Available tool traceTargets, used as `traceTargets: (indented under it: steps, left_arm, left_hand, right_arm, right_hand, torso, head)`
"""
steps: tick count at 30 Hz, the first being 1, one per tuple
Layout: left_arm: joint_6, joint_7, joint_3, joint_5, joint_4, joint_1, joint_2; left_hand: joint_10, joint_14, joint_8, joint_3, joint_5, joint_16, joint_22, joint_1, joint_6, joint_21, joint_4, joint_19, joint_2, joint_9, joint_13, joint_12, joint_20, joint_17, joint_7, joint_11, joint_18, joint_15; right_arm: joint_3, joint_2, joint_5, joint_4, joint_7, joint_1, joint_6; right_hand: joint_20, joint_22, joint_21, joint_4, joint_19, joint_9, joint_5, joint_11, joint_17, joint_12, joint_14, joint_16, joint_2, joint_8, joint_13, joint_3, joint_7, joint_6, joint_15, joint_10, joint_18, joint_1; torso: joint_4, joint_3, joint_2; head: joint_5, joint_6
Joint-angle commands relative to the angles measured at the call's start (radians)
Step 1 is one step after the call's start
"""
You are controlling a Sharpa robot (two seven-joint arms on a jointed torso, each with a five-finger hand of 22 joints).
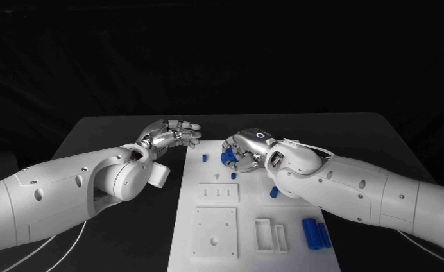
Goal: Assemble the parts on the task board
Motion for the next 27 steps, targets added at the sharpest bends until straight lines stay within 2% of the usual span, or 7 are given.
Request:
traceTargets:
  steps: [1, 14, 27]
  left_arm:
    - [0.017, 0.008, 0.001, 0.002, 0.0, 0.002, 0.002]
    - [0.018, 0.008, 0.001, 0.002, 0.001, 0.002, 0.0]
    - [0.018, 0.007, 0.001, 0.002, -0.001, 0.001, 0.0]
  left_hand:
    - [0.001, -0.005, -0.005, 0.007, 0.001, -0.005, 0.019, -0.005, -0.008, 0.005, 0.001, -0.01, -0.001, -0.001, -0.002, -0.004, 0.0, 0.001, 0.026, 0.005, 0.008, 0.004]
    - [0.001, -0.004, -0.005, 0.007, 0.001, -0.006, 0.019, -0.005, -0.007, 0.005, 0.001, -0.01, 0.0, -0.001, -0.001, -0.005, 0.0, 0.002, 0.026, 0.005, 0.008, 0.004]
    - [0.001, -0.004, -0.005, 0.007, 0.001, -0.006, 0.019, -0.006, -0.008, 0.005, 0.001, -0.01, -0.001, -0.001, -0.001, -0.005, 0.0, 0.002, 0.026, 0.005, 0.008, 0.004]
  right_arm:
    - [-0.002, 0.0, -0.001, 0.001, 0.005, -0.004, 0.007]
    - [-0.002, -0.007, -0.003, 0.005, -0.001, -0.005, 0.012]
    - [-0.002, -0.01, -0.007, -0.001, -0.018, -0.006, -0.016]
  right_hand:
    - [-0.004, -0.002, -0.005, -0.007, 0.002, 0.001, 0.008, 0.009, -0.001, -0.004, 0.006, -0.004, 0.006, 0.004, -0.005, 0.002, 0.004, -0.001, 0.001, 0.0, 0.107, 0.0]
    - [-0.005, 0.001, -0.012, -0.01, 0.004, -0.001, 0.013, 0.018, -0.003, -0.127, 0.007, -0.011, 0.005, 0.008, -0.137, 0.007, 0.011, -0.004, 0.01, -0.014, 0.107, -0.002]
    - [-0.005, 0.0, -0.016, -0.009, 0.006, -0.003, 0.008, 0.022, -0.005, -0.165, 0.008, -0.013, 0.002, 0.007, -0.179, 0.011, 0.015, -0.009, 0.014, -0.013, 0.107, 0.0]
  torso:
    - [0.0008, -0.0003, -0.001]
    - [-0.0003, 0.0004, 0.0]
    - [-0.0003, 0.0012, 0.0]
  head:
    - [0.0, 0.0]
    - [0.001, 0.0]
    - [0.001, -0.001]
